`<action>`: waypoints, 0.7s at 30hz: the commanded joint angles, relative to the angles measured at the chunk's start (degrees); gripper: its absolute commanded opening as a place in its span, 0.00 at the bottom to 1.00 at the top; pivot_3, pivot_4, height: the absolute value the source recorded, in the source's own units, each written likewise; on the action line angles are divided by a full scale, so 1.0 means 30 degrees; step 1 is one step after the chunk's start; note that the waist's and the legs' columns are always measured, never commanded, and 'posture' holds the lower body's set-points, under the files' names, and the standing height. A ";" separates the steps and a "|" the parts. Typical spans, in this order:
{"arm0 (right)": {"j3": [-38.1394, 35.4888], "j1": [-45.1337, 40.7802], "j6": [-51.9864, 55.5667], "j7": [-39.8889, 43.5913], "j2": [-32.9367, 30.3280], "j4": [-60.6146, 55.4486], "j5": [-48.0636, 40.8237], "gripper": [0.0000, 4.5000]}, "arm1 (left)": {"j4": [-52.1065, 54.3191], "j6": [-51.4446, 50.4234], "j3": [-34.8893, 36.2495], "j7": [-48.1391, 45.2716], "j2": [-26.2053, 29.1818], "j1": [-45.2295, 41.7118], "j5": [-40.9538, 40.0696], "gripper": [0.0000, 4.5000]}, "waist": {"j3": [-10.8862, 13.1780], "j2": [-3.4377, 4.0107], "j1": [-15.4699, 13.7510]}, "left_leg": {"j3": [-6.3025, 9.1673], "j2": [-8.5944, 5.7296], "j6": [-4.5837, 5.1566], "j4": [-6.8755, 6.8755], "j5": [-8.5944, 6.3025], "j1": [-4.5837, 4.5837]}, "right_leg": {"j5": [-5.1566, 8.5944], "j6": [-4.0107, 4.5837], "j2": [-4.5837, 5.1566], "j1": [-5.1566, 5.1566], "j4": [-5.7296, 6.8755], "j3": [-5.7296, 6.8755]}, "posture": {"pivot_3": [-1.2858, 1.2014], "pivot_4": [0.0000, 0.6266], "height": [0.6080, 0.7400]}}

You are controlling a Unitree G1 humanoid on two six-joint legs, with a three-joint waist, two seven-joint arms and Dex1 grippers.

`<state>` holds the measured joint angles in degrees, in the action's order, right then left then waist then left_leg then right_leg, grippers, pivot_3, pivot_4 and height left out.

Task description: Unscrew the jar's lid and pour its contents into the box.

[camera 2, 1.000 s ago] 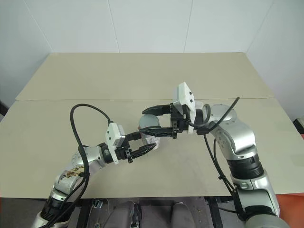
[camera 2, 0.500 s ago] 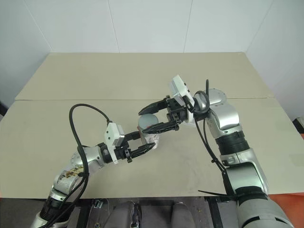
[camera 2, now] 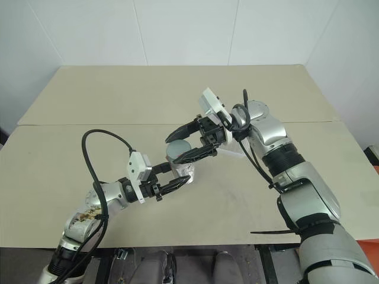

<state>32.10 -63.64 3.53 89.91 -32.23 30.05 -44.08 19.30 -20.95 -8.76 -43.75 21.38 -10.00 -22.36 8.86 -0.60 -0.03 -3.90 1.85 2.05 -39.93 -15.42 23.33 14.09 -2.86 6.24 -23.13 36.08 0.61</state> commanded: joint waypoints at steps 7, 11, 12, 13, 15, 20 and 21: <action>0.1286 -0.1459 -0.1836 0.0864 -0.0416 0.1469 -0.1505 0.62 | 0.1253 0.0640 -0.0472 -0.0345 -0.0062 0.0141 -0.0229 0.54 | 0.0000 0.0001 0.0024 | 0.0001 0.0017 0.0000 0.0001 -0.0001 0.0001 | -0.0002 0.0003 0.0007 -0.0004 0.0001 0.0001 | 0.52 0.24 1.00; 0.1351 -0.1483 -0.1692 0.0864 -0.0548 0.1555 -0.1938 0.90 | 0.1123 0.0748 -0.0463 -0.0242 -0.0214 0.0091 -0.0207 0.54 | 0.0000 0.0001 -0.0006 | 0.0002 0.0018 0.0000 0.0004 -0.0001 0.0003 | -0.0002 0.0004 0.0017 -0.0007 0.0002 0.0003 | 0.52 0.24 1.00; 0.1029 -0.1359 -0.1912 0.0864 -0.0529 0.1552 -0.1845 0.98 | 0.1062 0.0836 -0.0415 -0.0173 -0.0321 0.0098 -0.0226 0.54 | 0.0000 0.0001 -0.0003 | 0.0002 0.0016 0.0000 0.0003 -0.0001 0.0005 | -0.0002 0.0004 0.0026 -0.0007 0.0002 0.0004 | 0.52 0.24 1.00; 0.0794 -0.1270 -0.2077 0.0864 -0.0510 0.1556 -0.1772 1.00 | 0.1015 0.0906 -0.0383 -0.0125 -0.0396 0.0104 -0.0240 0.54 | 0.0000 0.0001 0.0003 | 0.0002 0.0016 0.0001 0.0003 -0.0001 0.0006 | -0.0002 0.0004 0.0026 -0.0007 0.0001 0.0005 | 0.52 0.24 1.00; 0.0373 -0.1005 -0.2402 0.0864 -0.0593 0.1342 -0.1595 1.00 | 0.0909 0.1016 -0.0355 -0.0109 -0.0434 0.0079 -0.0215 0.54 | 0.0001 0.0002 0.0012 | 0.0001 0.0018 0.0000 0.0007 -0.0001 0.0007 | -0.0002 0.0004 0.0026 -0.0013 0.0001 0.0004 | 0.52 0.24 1.00; -0.0636 0.0044 -0.2143 0.0864 -0.1671 -0.0342 -0.1772 1.00 | 0.0469 0.1115 -0.0246 -0.0118 -0.0633 -0.0026 -0.0190 0.54 | 0.0002 0.0000 -0.0105 | 0.0001 0.0013 0.0001 0.0010 -0.0002 0.0012 | -0.0003 0.0005 0.0037 -0.0011 -0.0002 0.0010 | 0.52 0.24 1.00; -0.1010 0.0378 -0.1915 0.0864 -0.1905 -0.0806 -0.1757 1.00 | 0.0398 0.1179 -0.0251 -0.0138 -0.0637 -0.0026 -0.0149 0.54 | 0.0002 0.0000 -0.0139 | 0.0001 0.0009 0.0002 0.0009 -0.0002 0.0017 | -0.0003 0.0004 0.0046 -0.0013 -0.0003 0.0012 | 0.52 0.24 1.00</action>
<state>32.55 -62.82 -2.54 89.93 -36.62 30.87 -48.42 19.30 -19.09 -9.28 -43.56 19.80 -9.54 -22.37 8.87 -0.60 -0.45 -3.90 1.87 2.06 -39.90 -15.43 23.38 14.08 -2.85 6.39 -23.17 36.07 0.64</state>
